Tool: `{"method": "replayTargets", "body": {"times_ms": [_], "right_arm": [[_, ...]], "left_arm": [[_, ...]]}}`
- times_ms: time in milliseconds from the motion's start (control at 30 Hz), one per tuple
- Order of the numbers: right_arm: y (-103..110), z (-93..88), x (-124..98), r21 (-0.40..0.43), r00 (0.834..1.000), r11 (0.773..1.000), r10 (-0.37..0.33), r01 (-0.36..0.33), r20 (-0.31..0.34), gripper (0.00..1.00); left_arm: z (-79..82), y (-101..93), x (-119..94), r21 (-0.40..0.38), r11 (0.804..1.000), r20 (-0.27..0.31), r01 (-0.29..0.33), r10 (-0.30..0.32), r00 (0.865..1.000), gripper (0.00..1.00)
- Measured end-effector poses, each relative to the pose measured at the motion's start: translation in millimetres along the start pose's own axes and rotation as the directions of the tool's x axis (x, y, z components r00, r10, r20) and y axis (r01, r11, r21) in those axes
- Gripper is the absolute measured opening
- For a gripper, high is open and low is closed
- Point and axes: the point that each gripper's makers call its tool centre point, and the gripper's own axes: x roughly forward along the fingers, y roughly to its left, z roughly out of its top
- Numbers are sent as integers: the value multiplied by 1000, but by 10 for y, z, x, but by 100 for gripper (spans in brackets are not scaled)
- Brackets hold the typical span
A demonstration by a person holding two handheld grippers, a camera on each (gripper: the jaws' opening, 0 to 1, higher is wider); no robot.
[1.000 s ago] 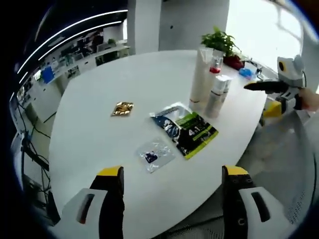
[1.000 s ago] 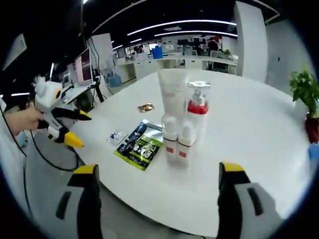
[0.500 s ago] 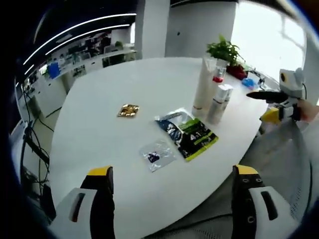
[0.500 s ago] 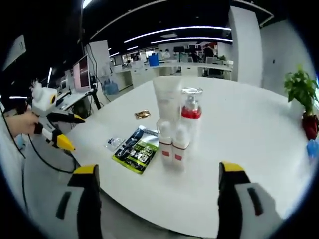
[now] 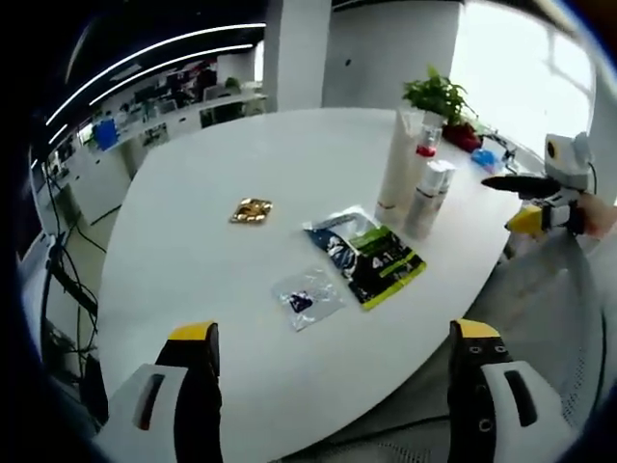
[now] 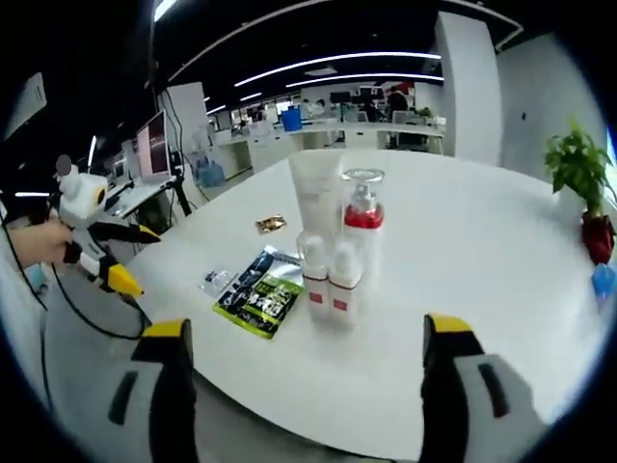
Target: Arrange the skincare products in the storage area until every visible bottle or jar stands upright without overlapping.
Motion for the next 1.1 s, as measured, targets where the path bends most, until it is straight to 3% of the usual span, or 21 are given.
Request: {"method": "replayTargets", "body": {"times_ms": [467, 1100], "right_arm": [[-10, -37, 17, 17, 1000, 1000, 5, -5, -14, 99], [0, -79, 40, 11, 999, 1000, 9, -8, -39, 98]], "left_arm": [[9, 61, 76, 8, 1000, -42, 7, -6, 999, 96], [166, 228, 400, 61, 998, -98, 25, -19, 995, 96]]}}
